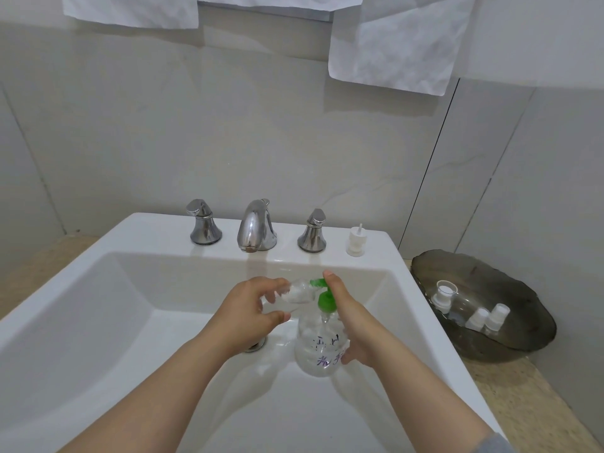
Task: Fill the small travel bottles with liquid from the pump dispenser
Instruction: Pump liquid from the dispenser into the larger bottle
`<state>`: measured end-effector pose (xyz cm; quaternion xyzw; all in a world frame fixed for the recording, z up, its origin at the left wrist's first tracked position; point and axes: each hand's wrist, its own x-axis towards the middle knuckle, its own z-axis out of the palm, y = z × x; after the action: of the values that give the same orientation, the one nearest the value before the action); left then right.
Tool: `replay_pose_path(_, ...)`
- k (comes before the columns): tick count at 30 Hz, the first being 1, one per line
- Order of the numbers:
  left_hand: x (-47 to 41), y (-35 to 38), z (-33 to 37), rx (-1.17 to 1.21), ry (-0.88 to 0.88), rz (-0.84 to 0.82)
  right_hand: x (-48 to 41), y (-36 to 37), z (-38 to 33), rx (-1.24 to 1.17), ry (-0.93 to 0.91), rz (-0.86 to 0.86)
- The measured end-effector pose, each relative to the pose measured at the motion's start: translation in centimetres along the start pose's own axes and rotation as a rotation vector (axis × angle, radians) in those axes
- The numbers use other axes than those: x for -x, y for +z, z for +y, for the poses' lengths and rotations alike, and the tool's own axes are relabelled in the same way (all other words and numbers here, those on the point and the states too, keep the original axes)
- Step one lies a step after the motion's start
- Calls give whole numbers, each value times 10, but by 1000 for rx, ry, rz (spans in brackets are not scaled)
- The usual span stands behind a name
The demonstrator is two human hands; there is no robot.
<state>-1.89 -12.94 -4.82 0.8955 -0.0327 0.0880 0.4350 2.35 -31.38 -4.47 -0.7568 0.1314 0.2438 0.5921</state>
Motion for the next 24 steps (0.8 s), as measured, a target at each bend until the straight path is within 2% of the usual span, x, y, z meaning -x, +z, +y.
replay_pose_path(24,1,6,-8,-43,-14,-39,6,0,-4,30,-40,17)
